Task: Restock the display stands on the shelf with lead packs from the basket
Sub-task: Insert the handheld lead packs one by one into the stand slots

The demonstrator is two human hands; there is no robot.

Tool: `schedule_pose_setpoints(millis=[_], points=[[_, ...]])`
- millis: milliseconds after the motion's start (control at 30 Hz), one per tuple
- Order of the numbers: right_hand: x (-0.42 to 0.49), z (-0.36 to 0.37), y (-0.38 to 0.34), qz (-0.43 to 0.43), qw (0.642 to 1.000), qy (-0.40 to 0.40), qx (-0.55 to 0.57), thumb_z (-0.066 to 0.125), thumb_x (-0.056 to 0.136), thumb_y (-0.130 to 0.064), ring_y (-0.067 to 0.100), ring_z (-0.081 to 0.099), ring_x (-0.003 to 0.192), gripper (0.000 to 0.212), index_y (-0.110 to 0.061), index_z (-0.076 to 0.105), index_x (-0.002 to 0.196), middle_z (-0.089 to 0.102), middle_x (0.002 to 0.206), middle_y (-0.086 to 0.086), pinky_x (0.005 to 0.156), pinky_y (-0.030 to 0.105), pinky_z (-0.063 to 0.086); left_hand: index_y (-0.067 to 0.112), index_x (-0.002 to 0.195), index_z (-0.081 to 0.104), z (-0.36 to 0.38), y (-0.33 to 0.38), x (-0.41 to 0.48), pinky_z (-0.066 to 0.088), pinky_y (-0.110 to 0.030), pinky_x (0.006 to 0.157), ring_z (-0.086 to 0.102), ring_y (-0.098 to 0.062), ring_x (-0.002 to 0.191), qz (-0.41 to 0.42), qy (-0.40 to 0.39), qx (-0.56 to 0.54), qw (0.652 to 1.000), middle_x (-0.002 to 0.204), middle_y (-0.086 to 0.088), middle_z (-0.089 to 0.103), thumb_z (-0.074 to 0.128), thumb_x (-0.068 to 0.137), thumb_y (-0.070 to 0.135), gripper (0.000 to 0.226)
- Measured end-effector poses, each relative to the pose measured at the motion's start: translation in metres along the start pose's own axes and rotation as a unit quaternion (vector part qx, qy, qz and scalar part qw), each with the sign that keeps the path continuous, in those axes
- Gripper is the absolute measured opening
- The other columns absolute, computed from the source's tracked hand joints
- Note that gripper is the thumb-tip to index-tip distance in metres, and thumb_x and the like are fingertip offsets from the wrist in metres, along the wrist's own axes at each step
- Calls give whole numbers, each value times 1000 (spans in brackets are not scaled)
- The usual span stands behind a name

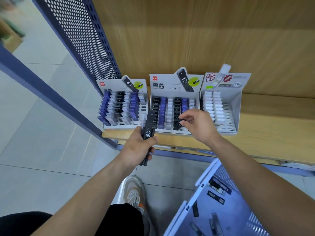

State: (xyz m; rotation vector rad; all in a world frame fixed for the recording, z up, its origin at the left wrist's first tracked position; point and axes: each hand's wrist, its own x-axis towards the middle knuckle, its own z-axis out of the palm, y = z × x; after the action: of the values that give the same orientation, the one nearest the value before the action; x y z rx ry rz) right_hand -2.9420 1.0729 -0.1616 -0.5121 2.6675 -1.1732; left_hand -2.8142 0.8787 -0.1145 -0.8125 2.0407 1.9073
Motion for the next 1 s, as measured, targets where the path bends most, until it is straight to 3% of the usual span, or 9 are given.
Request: schedule_pose_setpoints(millis=[167,267,467,600,700,833,1000], points=[[-2,5,-2,-42,998,-14,-43,73,88,-9,7,62,78,15,-15,76,101,64,94,-5,82,19,50,16,106,50,-3,-2,-2,44,-31,54,53,-16,60,4,-3,-4,1000,90,-9,58,65,96,15,17],[0,15,-2,-70,993,-25,-88,72,88,-8,13,58,80,15,-15,76,101,59,92,-4,84,29,52,16,105,51,-4,0,-4,44,-31,52,53,-16,59,6,-6,-10,1000,90,-9,58,64,97,16,16],[-1,20,-10,-60,990,-32,-120,71,91,-16,13,56,79,13,-18,75,103,55,95,-6,84,34,52,15,104,51,-3,6,-8,43,-31,53,52,-16,59,16,-17,-27,999,87,-9,57,64,97,13,15],[-9,-1,-38,-15,997,44,59,69,92,-23,12,63,75,7,-26,72,98,65,92,-2,76,21,49,16,102,51,4,10,-13,42,-31,53,51,-18,61,18,-40,-35,998,84,-7,55,65,97,13,15],[-16,-20,-70,25,971,-24,237,62,97,-23,15,65,71,13,-22,70,109,66,91,11,71,27,55,16,100,47,13,11,-17,39,-28,48,48,-16,56,18,-64,-51,997,78,-2,50,64,97,9,18],[-24,-31,-88,3,957,-130,260,68,94,-18,12,60,64,5,-20,69,98,63,72,1,66,29,52,15,102,46,22,12,-21,37,-28,51,47,-18,56,21,-92,-46,994,69,2,51,65,96,9,21],[-30,-40,-83,16,943,-135,305,70,91,-8,17,65,64,7,-6,64,93,61,71,6,68,30,56,7,113,48,25,15,-27,38,-26,45,45,-16,54,30,-104,-50,993,61,7,51,67,95,8,26]])
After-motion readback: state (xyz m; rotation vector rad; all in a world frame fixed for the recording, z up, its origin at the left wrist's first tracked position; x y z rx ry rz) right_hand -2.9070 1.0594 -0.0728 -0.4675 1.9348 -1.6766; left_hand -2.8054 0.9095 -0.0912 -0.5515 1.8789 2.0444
